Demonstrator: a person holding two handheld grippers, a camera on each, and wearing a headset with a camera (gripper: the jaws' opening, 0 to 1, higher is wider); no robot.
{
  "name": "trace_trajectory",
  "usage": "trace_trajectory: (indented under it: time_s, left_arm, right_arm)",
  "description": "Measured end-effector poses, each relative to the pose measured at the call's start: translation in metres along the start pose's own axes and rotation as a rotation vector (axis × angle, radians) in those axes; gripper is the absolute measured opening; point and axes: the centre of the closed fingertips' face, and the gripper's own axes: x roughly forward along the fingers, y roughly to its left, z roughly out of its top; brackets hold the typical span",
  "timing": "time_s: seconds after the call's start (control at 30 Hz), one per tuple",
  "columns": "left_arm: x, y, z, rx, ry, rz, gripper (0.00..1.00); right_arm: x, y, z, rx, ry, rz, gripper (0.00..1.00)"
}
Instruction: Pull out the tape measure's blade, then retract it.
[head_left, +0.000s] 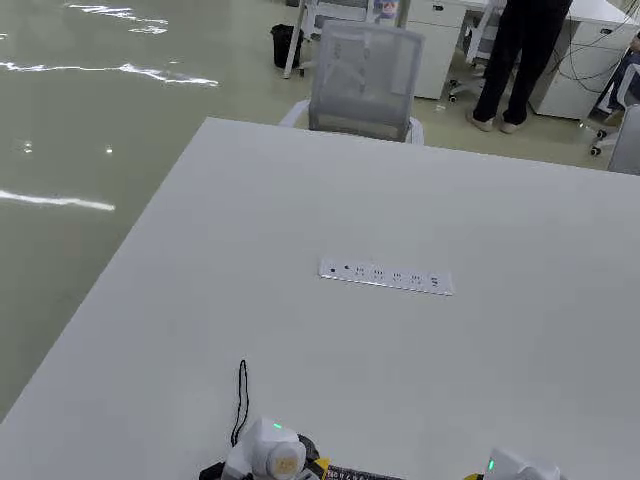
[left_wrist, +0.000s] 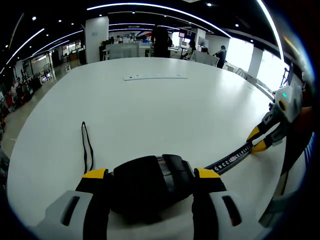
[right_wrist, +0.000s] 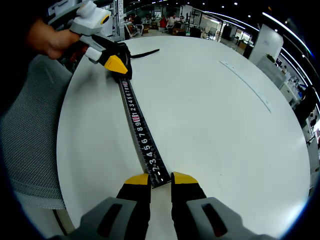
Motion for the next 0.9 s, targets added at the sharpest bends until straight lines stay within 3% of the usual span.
trace_trajectory:
  time_s: [0.9]
  left_arm:
    - [0.0004,-0.0008,-0.001,0.0,-0.001,-0.004,0.64]
  right_arm:
    - [0.0084,0.004,0.008,-0.001,0.0,0.014,0.14]
